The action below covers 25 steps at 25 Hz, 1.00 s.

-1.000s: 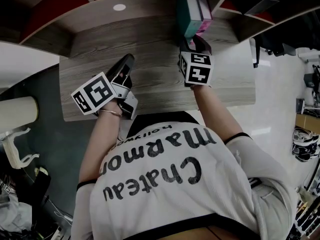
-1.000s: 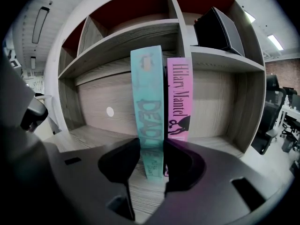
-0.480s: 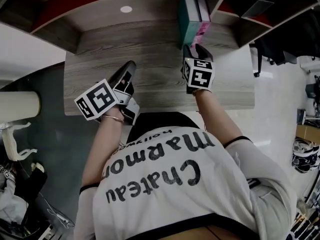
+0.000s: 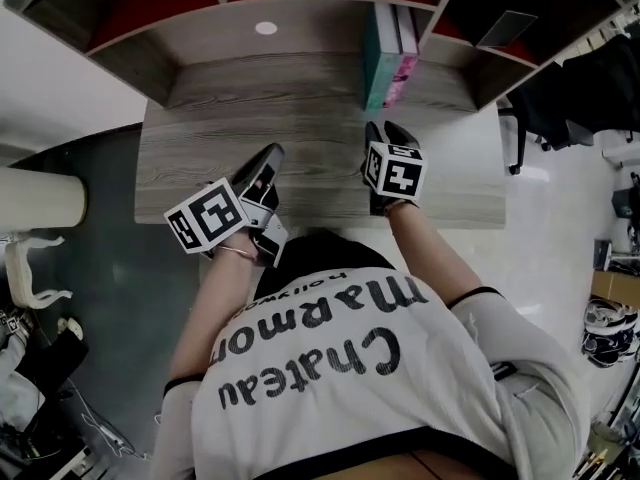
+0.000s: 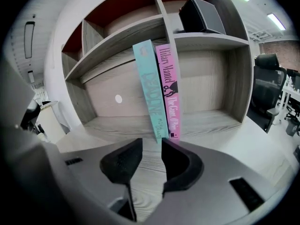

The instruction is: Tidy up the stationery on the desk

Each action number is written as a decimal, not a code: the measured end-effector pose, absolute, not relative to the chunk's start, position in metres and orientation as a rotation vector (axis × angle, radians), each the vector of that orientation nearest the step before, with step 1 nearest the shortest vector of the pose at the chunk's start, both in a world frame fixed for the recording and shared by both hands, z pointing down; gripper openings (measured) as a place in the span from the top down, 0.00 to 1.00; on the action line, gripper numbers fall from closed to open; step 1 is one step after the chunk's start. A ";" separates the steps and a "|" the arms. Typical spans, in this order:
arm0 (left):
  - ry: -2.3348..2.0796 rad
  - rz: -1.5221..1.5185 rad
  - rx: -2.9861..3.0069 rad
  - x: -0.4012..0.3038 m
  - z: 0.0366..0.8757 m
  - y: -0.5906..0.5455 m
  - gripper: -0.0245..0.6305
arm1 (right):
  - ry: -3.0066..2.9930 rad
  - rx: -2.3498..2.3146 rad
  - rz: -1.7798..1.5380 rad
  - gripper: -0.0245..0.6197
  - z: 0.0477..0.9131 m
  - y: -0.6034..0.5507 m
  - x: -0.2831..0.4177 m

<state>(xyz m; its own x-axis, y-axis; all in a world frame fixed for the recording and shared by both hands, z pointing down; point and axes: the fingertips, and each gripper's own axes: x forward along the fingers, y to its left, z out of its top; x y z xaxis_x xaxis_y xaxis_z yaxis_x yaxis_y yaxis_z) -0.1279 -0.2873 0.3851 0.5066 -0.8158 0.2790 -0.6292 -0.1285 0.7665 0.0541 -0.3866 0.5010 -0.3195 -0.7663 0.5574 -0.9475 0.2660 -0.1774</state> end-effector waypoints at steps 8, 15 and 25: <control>-1.287 -0.114 1.973 -0.119 0.382 -0.272 0.93 | -2.156 1.595 0.797 0.91 0.490 -0.363 0.063; -1.309 -0.050 2.088 -0.110 0.366 -0.238 0.93 | -2.301 1.567 0.784 0.94 0.439 -0.322 0.053; -1.403 -0.128 2.332 -0.106 0.297 -0.183 0.93 | -2.753 1.564 0.470 0.94 0.303 -0.241 0.021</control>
